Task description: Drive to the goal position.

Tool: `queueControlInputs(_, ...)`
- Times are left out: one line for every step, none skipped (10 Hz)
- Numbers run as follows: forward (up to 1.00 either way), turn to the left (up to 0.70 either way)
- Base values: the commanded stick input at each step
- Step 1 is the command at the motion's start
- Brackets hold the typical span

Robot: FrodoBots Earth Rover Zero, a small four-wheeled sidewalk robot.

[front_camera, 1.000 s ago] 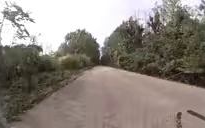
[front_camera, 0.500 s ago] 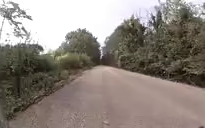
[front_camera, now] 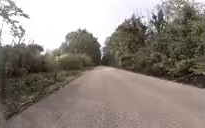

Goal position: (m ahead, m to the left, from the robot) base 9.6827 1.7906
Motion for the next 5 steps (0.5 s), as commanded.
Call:
queueControlInputs(0.7,0.0)
queueControlInputs(0.7,0.0)
queueControlInputs(0.7,0.0)
queueControlInputs(0.7,0.0)
queueControlInputs(0.7,0.0)
